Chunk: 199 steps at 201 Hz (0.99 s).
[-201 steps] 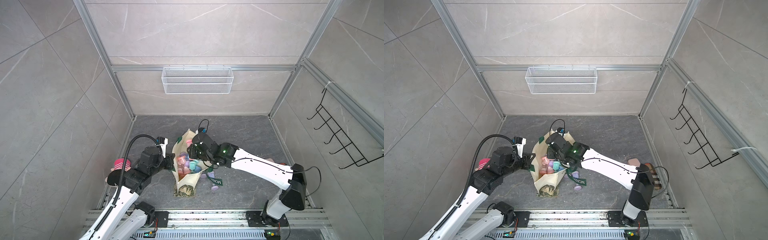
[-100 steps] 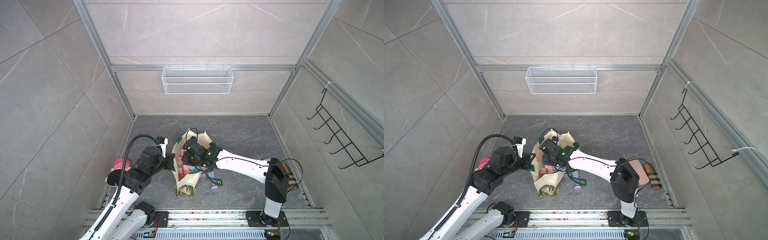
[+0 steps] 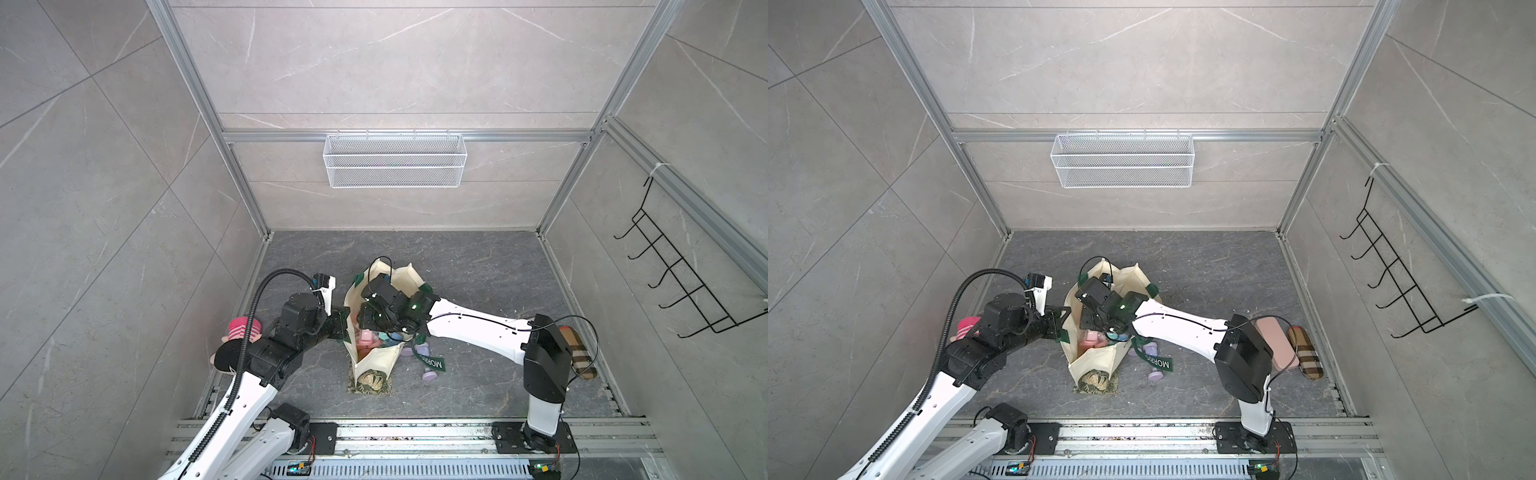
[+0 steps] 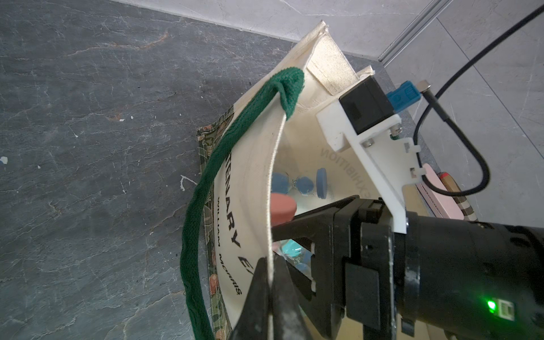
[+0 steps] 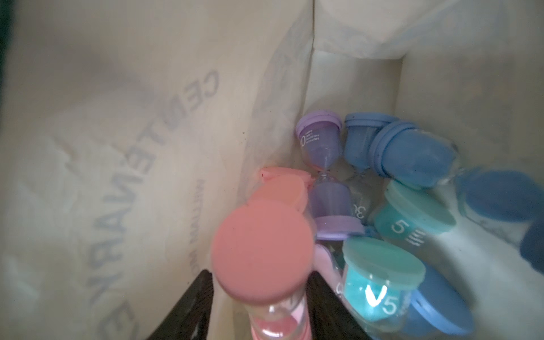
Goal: Put the hourglass into the canvas bag
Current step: Place the hourglass in the canvas bag.
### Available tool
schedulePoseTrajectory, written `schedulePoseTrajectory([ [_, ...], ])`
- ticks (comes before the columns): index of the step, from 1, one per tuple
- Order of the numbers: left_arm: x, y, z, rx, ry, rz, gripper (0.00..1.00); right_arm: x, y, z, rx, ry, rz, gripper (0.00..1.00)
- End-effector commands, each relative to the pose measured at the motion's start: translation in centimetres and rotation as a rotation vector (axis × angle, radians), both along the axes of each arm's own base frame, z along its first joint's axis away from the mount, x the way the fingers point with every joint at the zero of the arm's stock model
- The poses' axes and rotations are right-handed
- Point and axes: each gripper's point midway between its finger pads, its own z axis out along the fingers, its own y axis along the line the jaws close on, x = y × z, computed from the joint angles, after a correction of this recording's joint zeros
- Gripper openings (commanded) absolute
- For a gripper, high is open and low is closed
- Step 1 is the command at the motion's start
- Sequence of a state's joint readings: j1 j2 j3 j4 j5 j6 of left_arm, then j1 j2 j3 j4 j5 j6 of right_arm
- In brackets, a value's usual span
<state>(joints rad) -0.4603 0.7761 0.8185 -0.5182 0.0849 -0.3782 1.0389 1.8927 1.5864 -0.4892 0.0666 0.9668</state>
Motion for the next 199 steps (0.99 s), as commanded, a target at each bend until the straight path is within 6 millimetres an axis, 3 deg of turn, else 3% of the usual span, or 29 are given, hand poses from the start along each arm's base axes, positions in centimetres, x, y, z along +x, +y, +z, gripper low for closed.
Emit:
schedulePoseTrajectory([
  [1, 0.6, -0.5, 3.2, -0.055, -0.116, -0.016, 0.00, 0.0, 0.4, 2.0, 0.010, -0.046, 0.014, 0.58],
  [44, 0.6, -0.6, 3.2, -0.055, -0.114, -0.018, 0.00, 0.0, -1.3, 5.9, 0.004, -0.144, 0.006, 0.59],
  [74, 0.6, -0.6, 3.2, -0.056, -0.112, -0.018, 0.00, -0.3, -4.2, 9.4, -0.007, -0.234, -0.029, 0.58],
  [106, 0.6, -0.5, 3.2, -0.056, -0.115, -0.015, 0.00, -2.0, -7.1, 11.5, -0.020, -0.305, -0.016, 0.55],
  [152, 0.6, -0.6, 3.2, -0.056, -0.113, -0.015, 0.00, -6.3, -10.8, 13.0, -0.099, -0.415, 0.052, 0.52],
  [175, 0.6, -0.5, 3.2, -0.054, -0.118, -0.013, 0.00, -9.0, -11.0, 13.1, -0.143, -0.463, 0.144, 0.52],
  [199, 0.7, -0.5, 3.2, -0.056, -0.115, -0.013, 0.00, -11.5, -10.7, 11.4, -0.189, -0.476, 0.215, 0.52],
])
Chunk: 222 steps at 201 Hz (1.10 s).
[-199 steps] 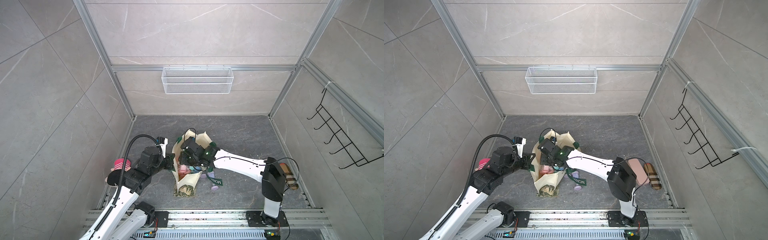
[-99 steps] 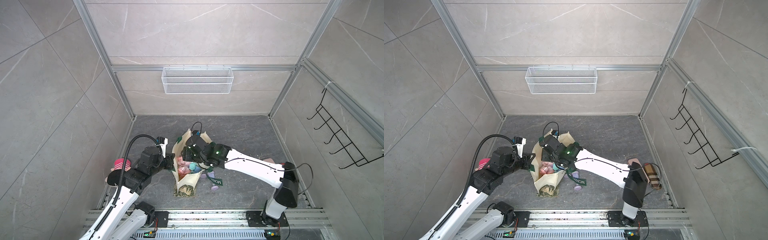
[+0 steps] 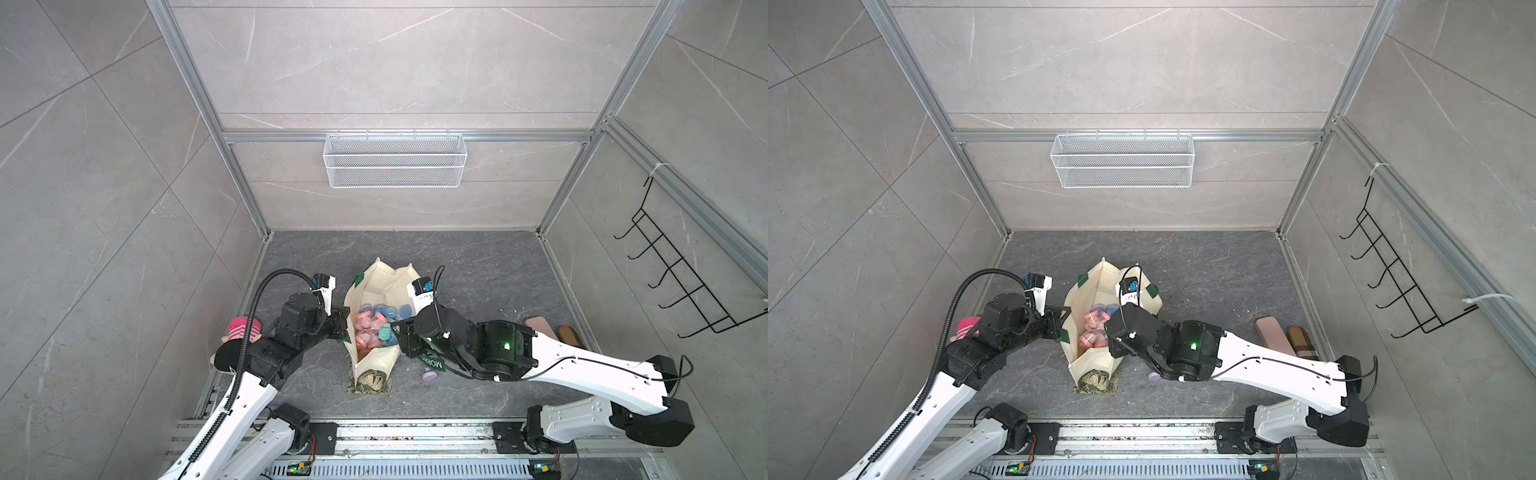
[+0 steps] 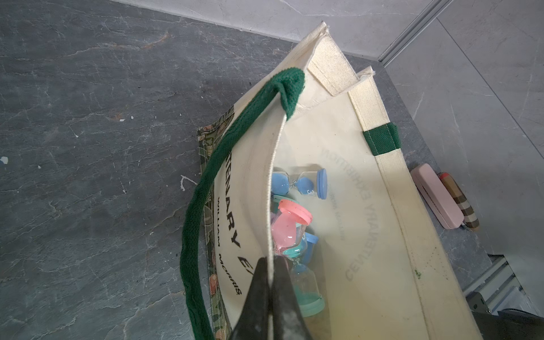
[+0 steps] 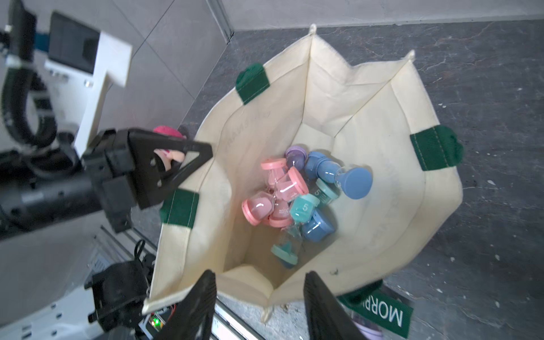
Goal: Put the hourglass into the canvas bag
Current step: Place the hourglass in the canvas bag, then pick up the hourglass from the center of the board.
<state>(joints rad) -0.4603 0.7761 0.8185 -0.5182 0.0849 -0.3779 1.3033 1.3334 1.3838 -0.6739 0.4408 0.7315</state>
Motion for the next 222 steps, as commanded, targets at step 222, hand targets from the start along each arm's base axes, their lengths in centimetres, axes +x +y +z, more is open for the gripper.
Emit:
schedulePoseTrajectory([
  [222, 0.6, -0.5, 3.2, -0.059, -0.116, -0.012, 0.00, -1.7, -1.1, -19.7, -0.114, 0.177, -0.144, 0.42],
])
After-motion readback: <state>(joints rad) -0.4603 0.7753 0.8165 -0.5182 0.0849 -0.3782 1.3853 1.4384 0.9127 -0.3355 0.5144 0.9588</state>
